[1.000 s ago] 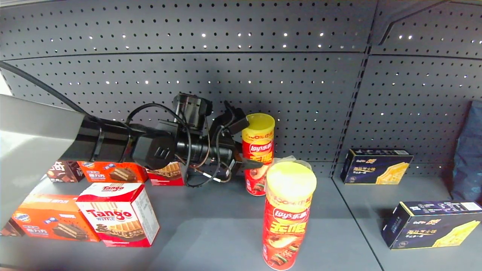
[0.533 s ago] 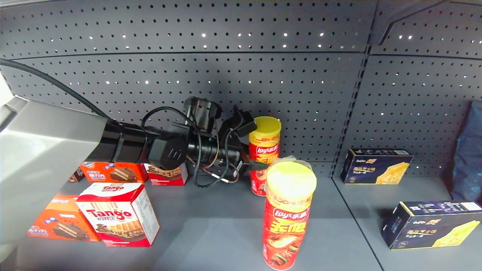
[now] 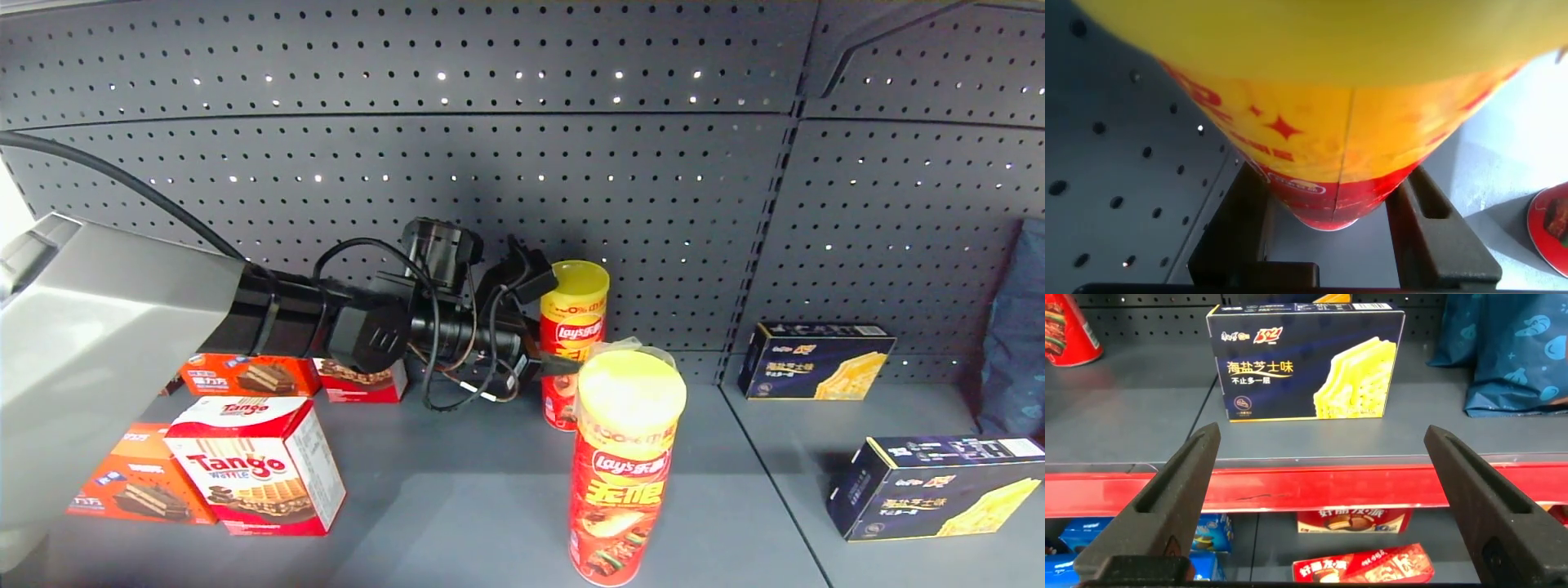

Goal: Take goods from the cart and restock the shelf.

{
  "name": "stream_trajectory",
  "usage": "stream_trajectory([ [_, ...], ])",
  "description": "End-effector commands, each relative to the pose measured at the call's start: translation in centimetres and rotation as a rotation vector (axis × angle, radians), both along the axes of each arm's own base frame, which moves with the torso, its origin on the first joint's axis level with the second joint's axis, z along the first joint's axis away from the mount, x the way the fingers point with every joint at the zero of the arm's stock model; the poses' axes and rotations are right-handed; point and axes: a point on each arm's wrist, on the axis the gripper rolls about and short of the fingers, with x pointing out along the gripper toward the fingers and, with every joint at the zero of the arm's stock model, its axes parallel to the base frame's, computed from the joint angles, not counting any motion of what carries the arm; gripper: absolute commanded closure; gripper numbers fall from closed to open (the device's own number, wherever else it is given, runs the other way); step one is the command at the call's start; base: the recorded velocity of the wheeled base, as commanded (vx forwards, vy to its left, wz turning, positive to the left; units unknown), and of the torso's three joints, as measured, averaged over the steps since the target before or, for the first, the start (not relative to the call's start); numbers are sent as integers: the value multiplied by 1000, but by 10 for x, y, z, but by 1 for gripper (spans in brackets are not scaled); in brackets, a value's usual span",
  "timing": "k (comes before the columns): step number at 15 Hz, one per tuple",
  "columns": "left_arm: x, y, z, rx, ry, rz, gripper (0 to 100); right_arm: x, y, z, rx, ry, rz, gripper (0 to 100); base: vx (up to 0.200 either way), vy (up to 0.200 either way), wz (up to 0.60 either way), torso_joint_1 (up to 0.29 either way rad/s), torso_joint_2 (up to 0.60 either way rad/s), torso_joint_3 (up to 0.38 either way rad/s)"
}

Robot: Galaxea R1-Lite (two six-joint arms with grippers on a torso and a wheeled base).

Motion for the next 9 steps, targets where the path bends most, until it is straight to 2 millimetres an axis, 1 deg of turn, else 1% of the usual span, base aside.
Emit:
stream_trajectory([
  [1,0,0,-1,2,2,1,100,0,0,0,0,1,0,0,0,0,0,0,0,0],
  [2,0,0,-1,2,1,0,100,0,0,0,0,0,1,0,0,0,0,0,0,0],
  [3,-1,-2,0,2,-1,-4,0,0,0,0,0,1,1,0,0,0,0,0,0,0],
  [6,-2,-4,0,9,-6,4,0,0,0,0,0,3,0,0,0,0,0,0,0,0],
  [9,-4,-2,-3,15,2,8,0,0,0,0,0,0,1,0,0,0,0,0,0,0],
])
